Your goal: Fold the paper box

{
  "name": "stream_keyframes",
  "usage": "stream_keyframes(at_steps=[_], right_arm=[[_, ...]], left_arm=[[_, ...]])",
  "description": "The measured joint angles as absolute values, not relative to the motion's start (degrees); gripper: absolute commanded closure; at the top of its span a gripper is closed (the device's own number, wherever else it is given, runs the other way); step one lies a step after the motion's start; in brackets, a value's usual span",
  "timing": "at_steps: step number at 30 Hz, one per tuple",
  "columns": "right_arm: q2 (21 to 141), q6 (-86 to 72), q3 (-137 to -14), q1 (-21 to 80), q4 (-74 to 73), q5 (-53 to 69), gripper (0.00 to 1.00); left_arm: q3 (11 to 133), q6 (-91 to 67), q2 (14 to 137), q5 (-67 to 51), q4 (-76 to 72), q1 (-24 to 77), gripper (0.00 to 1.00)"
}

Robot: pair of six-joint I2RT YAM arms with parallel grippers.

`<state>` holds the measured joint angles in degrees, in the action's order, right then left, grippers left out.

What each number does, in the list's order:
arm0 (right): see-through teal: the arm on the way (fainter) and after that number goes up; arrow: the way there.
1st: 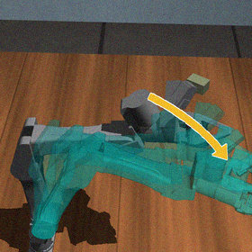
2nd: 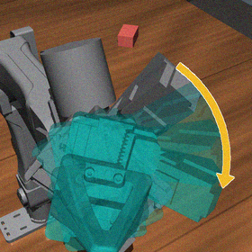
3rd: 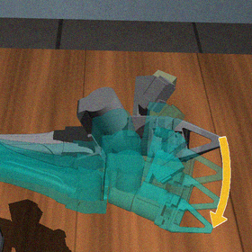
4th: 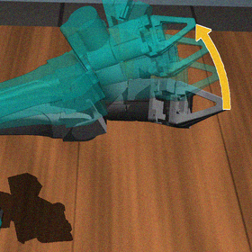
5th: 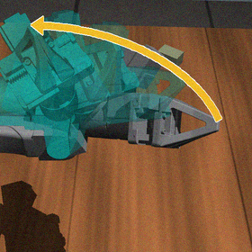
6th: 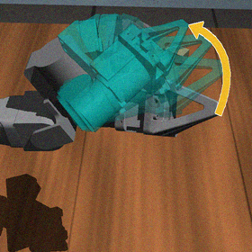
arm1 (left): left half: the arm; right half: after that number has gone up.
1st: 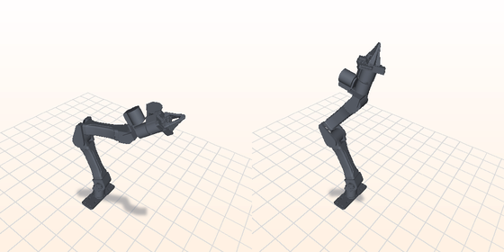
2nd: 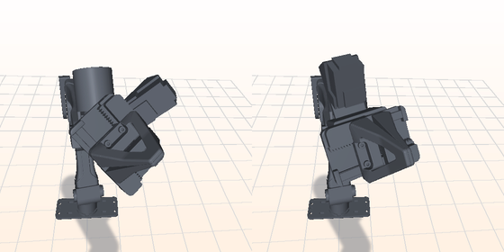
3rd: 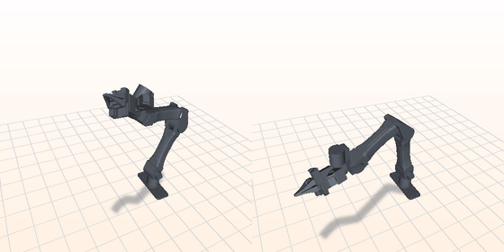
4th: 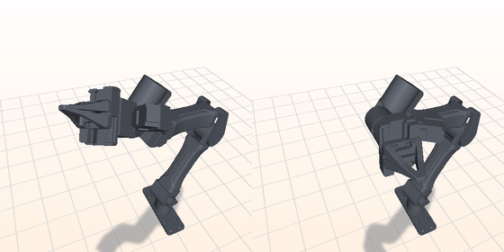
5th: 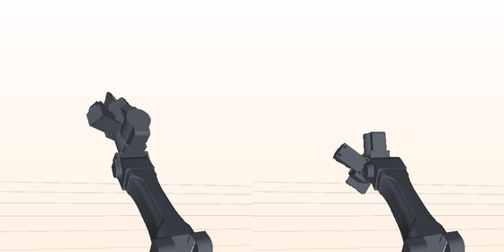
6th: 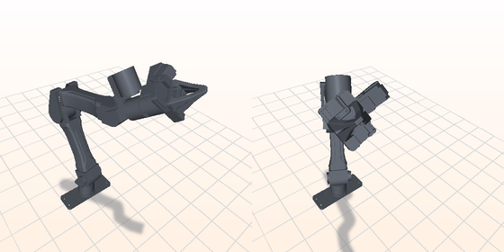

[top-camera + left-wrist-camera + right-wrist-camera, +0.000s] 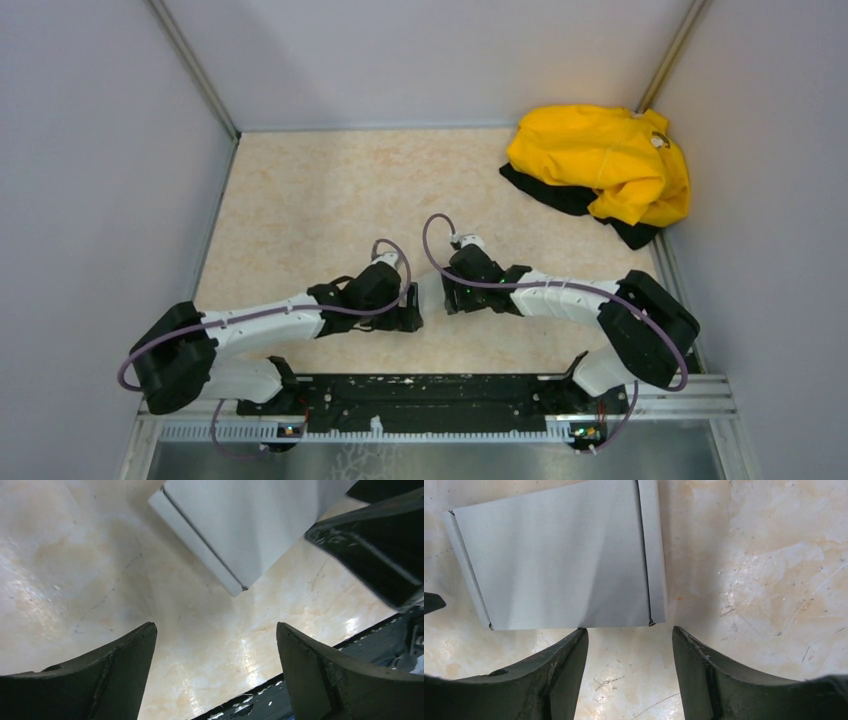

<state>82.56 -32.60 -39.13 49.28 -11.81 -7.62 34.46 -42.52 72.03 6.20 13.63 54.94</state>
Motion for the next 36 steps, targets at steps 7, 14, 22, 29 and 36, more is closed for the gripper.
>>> stream_keyframes(at_steps=[7, 14, 22, 29, 36], right_arm=[[82.5, -28.4, -39.6, 48.3, -12.9, -5.6, 0.36], [82.5, -24.4, -40.3, 46.8, -15.5, -4.5, 0.44], [82.5, -22.7, -40.7, 43.0, -16.5, -2.2, 0.51], [84.8, -22.3, -44.8, 42.8, -15.7, -1.6, 0.50], [89.2, -22.1, -47.1, 42.3, -14.4, -1.0, 0.48]], left_arm=[[34.7, -44.6, 76.8, 6.2, 12.0, 58.5, 0.19], [39.4, -45.8, 84.0, 10.2, 7.7, 58.9, 0.22], [41.6, -46.7, 88.1, 12.0, 4.0, 55.7, 0.33], [41.6, -45.6, 88.2, 12.0, 3.5, 50.0, 0.33], [41.7, -41.6, 88.2, 11.9, 3.4, 43.3, 0.31]])
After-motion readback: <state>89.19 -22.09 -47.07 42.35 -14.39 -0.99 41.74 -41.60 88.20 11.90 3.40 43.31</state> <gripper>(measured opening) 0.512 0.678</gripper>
